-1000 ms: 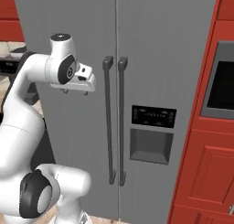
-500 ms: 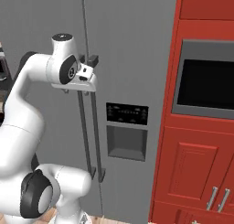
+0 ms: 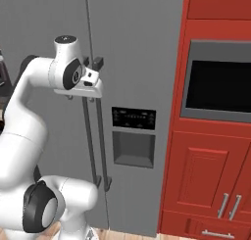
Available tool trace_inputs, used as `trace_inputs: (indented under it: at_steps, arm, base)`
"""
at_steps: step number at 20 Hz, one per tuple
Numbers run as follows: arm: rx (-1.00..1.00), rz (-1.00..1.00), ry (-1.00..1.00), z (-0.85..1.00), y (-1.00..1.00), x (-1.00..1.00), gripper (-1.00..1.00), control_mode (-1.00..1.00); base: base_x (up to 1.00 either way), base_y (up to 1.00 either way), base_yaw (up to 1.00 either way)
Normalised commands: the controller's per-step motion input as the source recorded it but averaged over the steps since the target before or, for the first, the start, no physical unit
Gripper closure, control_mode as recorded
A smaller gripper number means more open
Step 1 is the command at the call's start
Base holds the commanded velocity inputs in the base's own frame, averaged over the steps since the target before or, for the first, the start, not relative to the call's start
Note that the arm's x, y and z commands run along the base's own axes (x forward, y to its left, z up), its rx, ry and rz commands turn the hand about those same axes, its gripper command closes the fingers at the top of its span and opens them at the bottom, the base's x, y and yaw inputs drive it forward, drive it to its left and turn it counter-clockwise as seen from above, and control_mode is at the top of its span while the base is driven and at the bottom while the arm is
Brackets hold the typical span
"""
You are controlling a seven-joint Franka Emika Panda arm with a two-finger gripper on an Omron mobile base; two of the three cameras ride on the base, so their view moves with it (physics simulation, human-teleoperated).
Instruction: Retrieve a lemon from the fridge and place it on the cutting board with the fish.
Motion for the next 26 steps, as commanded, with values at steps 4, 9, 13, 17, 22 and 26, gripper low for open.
trace_inputs:
  at_steps: [4, 9, 13, 17, 22, 26]
  arm:
    - [0.00, 0.00, 0.00, 0.00, 0.00, 0.00, -1.00, 1.00]
    - [0.00, 0.00, 0.00, 0.00, 0.00, 0.00, -1.00, 1.00]
    - [0.00, 0.00, 0.00, 0.00, 0.00, 0.00, -1.00, 1.00]
    - [0.00, 0.00, 0.00, 0.00, 0.00, 0.00, -1.00, 1.00]
    - [0.00, 0.00, 0.01, 0.00, 0.00, 0.00, -1.00, -1.00]
    - [0.00, 0.00, 0.00, 0.00, 0.00, 0.02, -1.00, -1.00]
  base:
    - [-0.51, 0.00, -0.15]
    - [-0.43, 0.00, -0.06]
    - [-0.26, 0.00, 0.00]
    - [-0.24, 0.00, 0.00]
    - [-0.02, 0.00, 0.00]
    - [0.00, 0.00, 0.00]
